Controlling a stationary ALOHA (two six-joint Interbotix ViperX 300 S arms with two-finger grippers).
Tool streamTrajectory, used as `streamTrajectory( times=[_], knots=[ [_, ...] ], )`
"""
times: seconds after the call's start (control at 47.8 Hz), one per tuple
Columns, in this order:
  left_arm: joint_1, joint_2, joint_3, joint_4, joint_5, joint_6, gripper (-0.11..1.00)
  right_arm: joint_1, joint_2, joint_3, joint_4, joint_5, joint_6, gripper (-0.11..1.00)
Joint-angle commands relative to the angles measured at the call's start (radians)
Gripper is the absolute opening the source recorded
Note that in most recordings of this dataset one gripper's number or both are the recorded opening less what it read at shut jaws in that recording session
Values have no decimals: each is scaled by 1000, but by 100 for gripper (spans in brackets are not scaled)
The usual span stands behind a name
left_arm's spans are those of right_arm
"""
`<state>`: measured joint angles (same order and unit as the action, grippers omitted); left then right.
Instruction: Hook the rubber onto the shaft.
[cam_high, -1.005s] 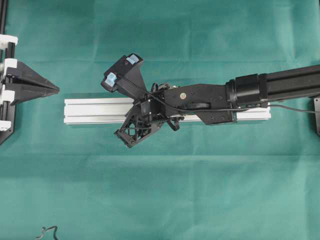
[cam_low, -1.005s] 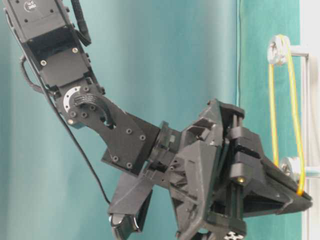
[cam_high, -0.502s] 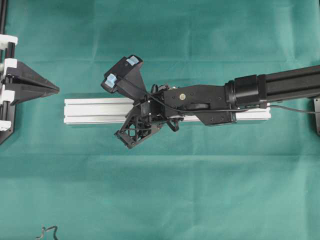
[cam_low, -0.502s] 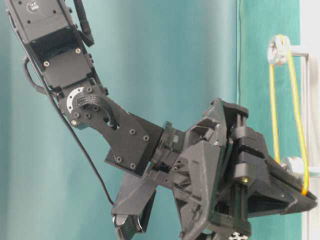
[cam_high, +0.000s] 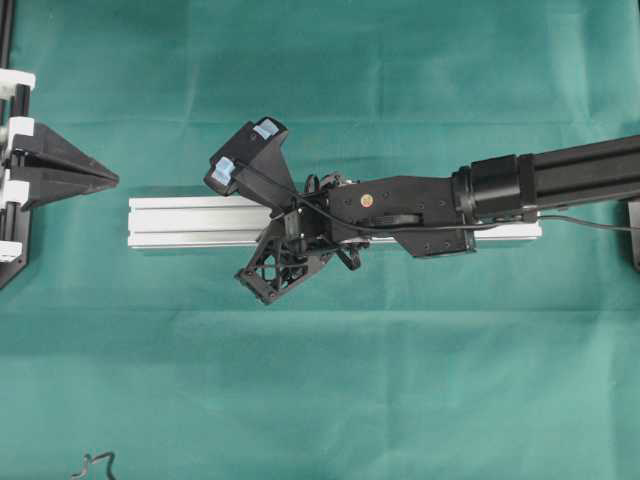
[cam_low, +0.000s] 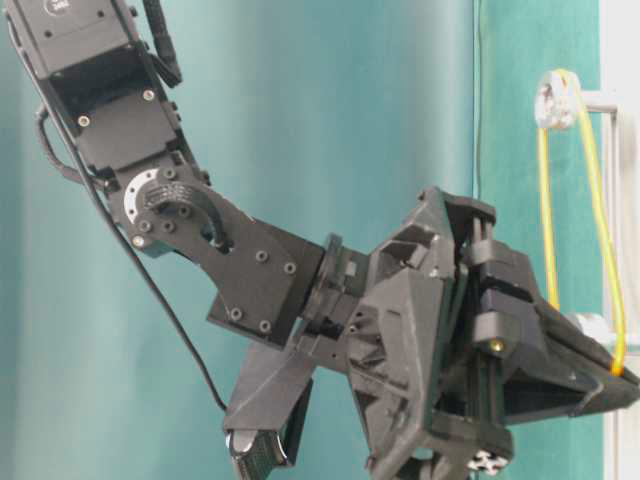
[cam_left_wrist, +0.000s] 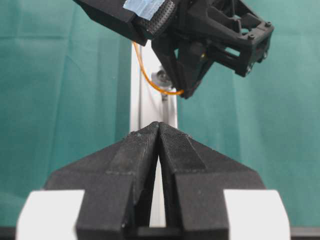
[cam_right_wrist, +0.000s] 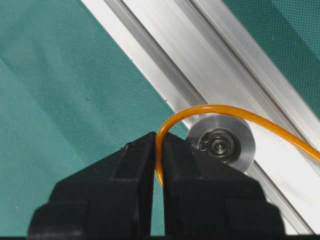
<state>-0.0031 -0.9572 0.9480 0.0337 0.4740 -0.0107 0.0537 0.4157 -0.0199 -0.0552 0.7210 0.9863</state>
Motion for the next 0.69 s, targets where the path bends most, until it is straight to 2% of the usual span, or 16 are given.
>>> streamTrajectory(
  times=[0.0, 0.67],
  knots=[
    [0, 6, -31, 3, -8, 0, 0, 2, -60, -3, -5, 0, 2, 6],
    [-2, 6, -31, 3, -6, 0, 0, 11, -150, 127, -5, 0, 0, 6]
  ],
)
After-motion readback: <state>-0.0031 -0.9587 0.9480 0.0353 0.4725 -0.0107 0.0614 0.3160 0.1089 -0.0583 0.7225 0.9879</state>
